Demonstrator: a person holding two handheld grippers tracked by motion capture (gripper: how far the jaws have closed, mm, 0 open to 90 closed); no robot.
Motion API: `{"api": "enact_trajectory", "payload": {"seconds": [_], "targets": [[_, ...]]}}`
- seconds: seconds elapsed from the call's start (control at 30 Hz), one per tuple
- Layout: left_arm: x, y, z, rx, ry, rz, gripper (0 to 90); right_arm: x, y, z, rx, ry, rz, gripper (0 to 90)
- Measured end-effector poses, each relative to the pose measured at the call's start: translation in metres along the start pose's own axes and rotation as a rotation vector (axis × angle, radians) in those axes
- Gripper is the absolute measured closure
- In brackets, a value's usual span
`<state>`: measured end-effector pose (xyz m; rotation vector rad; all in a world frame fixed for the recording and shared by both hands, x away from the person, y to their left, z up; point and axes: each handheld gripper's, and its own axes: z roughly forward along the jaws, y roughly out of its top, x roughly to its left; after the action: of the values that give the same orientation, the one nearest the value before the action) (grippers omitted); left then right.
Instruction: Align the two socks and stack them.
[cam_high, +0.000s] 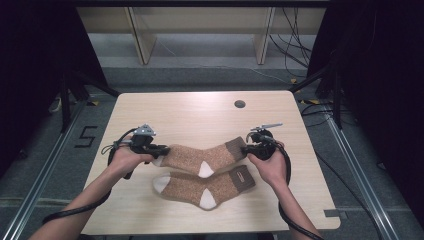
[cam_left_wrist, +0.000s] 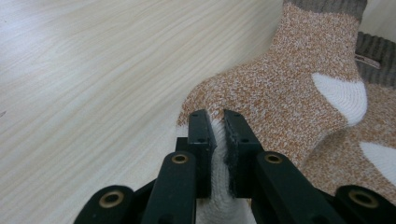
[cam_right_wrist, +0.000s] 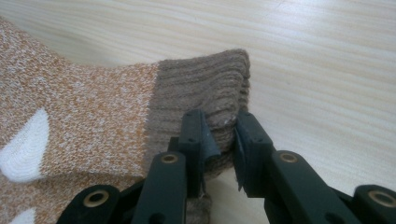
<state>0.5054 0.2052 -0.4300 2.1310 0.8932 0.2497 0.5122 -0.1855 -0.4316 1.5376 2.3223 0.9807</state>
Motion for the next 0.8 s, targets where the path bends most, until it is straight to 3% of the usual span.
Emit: {"api": "enact_trajectory", "payload": {"seconds": [0.23,0.3,0.33,0.37,0.4,0.53,0.57,0.6,0.63,0.67,0.7,0.77,0.8], "targets": [[-0.005,-0.001,-0.006,0.001,-0.007,0.011,81.9,0.003,-0.006,-0.006,-0.002,0.008,0.031,75.3],[-0.007,-0.001,-0.009,-0.006,-0.008,0.012,81.9,0.002,-0.006,-0.008,-0.006,0.013,0.007,75.3],[-0.009,-0.001,-0.01,-0.018,-0.017,0.001,81.9,0.002,-0.007,-0.009,0.0,-0.02,0.007,75.3],[-0.009,-0.001,-0.012,-0.004,-0.016,0.022,81.9,0.002,-0.008,-0.011,0.01,-0.024,-0.006,75.3],[-0.012,-0.002,-0.013,-0.019,-0.023,0.006,81.9,0.005,-0.008,-0.013,0.004,0.016,0.018,75.3],[-0.018,-0.008,-0.018,-0.013,-0.046,0.012,81.8,0.009,-0.012,-0.022,0.002,0.016,-0.007,75.3],[-0.02,-0.009,-0.019,-0.012,-0.048,0.019,81.8,0.012,-0.014,-0.026,0.019,0.03,0.022,75.3],[-0.022,-0.011,-0.02,-0.015,-0.055,0.017,81.8,0.011,-0.016,-0.026,-0.008,0.022,-0.011,75.3],[-0.023,-0.012,-0.02,-0.015,-0.06,0.02,81.8,0.014,-0.017,-0.03,0.018,0.023,0.018,75.3],[-0.025,-0.014,-0.021,-0.013,-0.062,0.021,81.8,0.011,-0.019,-0.031,0.01,0.024,-0.024,75.3],[-0.026,-0.015,-0.022,-0.013,-0.066,0.025,81.7,0.013,-0.021,-0.032,0.0,0.018,-0.031,75.3],[-0.028,-0.018,-0.022,-0.007,-0.072,0.029,81.7,0.019,-0.024,-0.036,0.021,0.027,0.013,75.3],[-0.03,-0.02,-0.022,-0.007,-0.072,0.028,81.7,0.017,-0.026,-0.038,0.027,0.021,-0.026,75.3]]}}
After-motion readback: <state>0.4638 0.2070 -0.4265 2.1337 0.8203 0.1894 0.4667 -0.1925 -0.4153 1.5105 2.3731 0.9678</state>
